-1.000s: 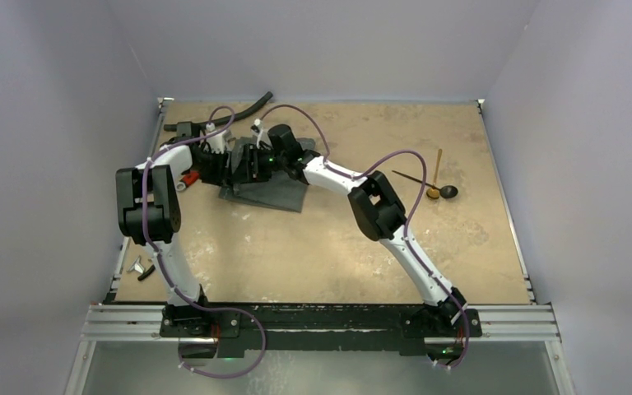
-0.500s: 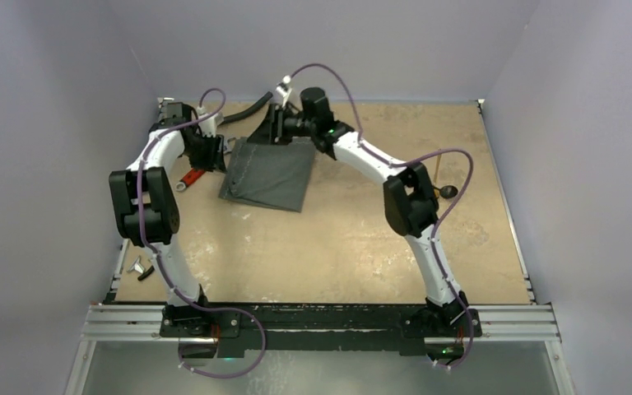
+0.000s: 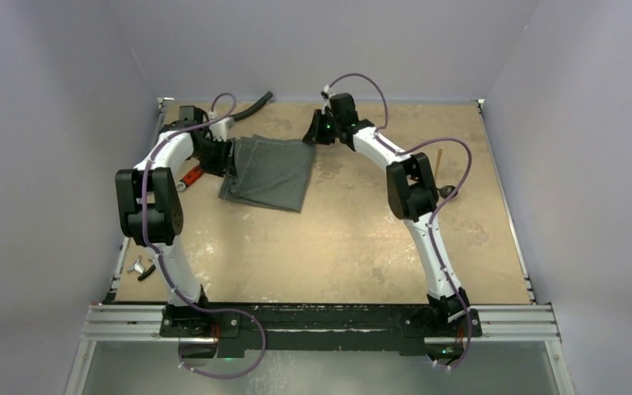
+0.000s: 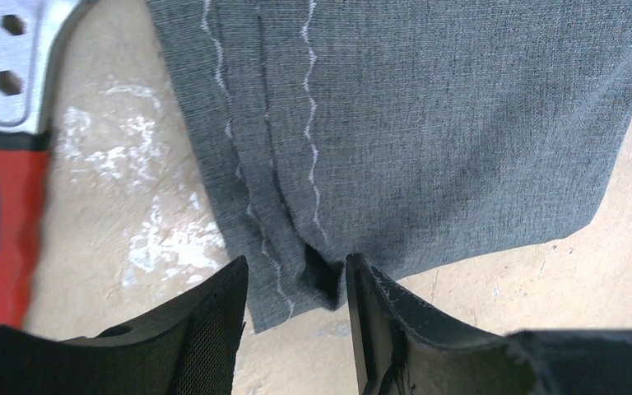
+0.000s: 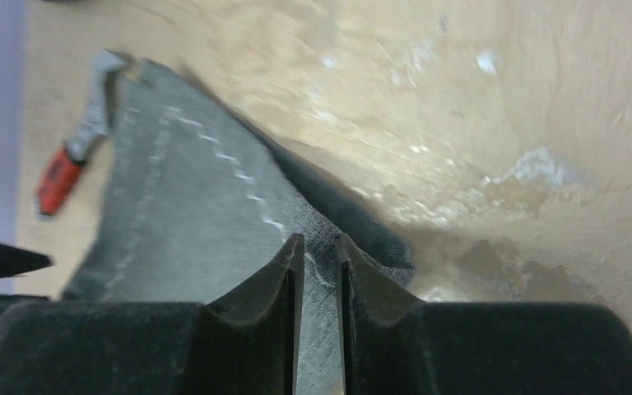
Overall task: Fold the napkin into a case and place the utensils inside
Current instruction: Move the square-folded napkin to the center of the board.
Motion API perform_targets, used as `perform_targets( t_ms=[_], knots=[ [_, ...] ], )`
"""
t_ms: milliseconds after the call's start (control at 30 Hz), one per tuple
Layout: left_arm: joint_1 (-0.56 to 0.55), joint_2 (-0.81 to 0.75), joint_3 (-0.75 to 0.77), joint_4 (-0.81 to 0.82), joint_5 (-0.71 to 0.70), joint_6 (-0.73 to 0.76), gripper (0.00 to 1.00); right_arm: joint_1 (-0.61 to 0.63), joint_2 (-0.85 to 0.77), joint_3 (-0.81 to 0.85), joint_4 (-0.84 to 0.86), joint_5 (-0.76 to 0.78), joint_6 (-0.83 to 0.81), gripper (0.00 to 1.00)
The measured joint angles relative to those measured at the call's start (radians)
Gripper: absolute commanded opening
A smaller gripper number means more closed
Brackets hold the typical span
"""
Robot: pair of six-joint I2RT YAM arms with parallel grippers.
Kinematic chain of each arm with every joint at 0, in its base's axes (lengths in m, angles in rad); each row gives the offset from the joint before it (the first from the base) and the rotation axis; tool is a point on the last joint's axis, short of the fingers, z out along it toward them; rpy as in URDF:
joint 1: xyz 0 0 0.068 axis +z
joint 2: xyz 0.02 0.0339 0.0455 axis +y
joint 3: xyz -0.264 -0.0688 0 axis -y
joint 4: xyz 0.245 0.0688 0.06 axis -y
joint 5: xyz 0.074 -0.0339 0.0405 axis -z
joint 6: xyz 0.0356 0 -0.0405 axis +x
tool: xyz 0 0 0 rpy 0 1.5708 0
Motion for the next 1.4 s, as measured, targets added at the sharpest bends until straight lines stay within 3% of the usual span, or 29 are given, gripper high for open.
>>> perform_targets(
  t_ms=[267, 400, 500, 567, 733, 1033, 1133, 1233, 1400],
  knots=[
    [-0.045, 0.02, -0.039, 0.047, -0.07, -0.01, 0.41, 0.014, 0.064, 0.015, -0.035, 0.026, -0.034, 0.16],
    [-0.051, 0.021, -0.068, 0.074, -0.155, -0.006, 0.28, 0.015, 0.055, -0.01, -0.028, 0.035, -0.044, 0.08],
    [-0.051, 0.023, -0.077, 0.087, -0.193, -0.006, 0.17, 0.015, 0.022, -0.061, -0.023, 0.044, -0.052, 0.0],
    [-0.05, 0.024, -0.08, 0.094, -0.208, -0.002, 0.11, 0.015, -0.015, -0.116, -0.017, 0.046, -0.056, 0.0],
    [-0.053, 0.032, -0.088, 0.119, -0.24, 0.013, 0.05, 0.015, -0.16, -0.341, 0.027, 0.058, -0.059, 0.0],
    [-0.064, 0.033, -0.121, 0.146, -0.273, 0.073, 0.07, 0.015, -0.431, -0.738, 0.071, 0.078, -0.06, 0.0],
    [-0.064, 0.033, -0.122, 0.145, -0.259, 0.108, 0.16, 0.015, -0.486, -0.8, 0.064, 0.085, -0.061, 0.22],
    [-0.063, 0.032, -0.122, 0.144, -0.256, 0.132, 0.23, 0.015, -0.51, -0.787, 0.064, 0.096, -0.068, 0.32],
    [-0.064, 0.021, -0.105, 0.114, -0.255, 0.128, 0.32, 0.015, -0.417, -0.579, 0.071, 0.103, -0.088, 0.29]
  ],
)
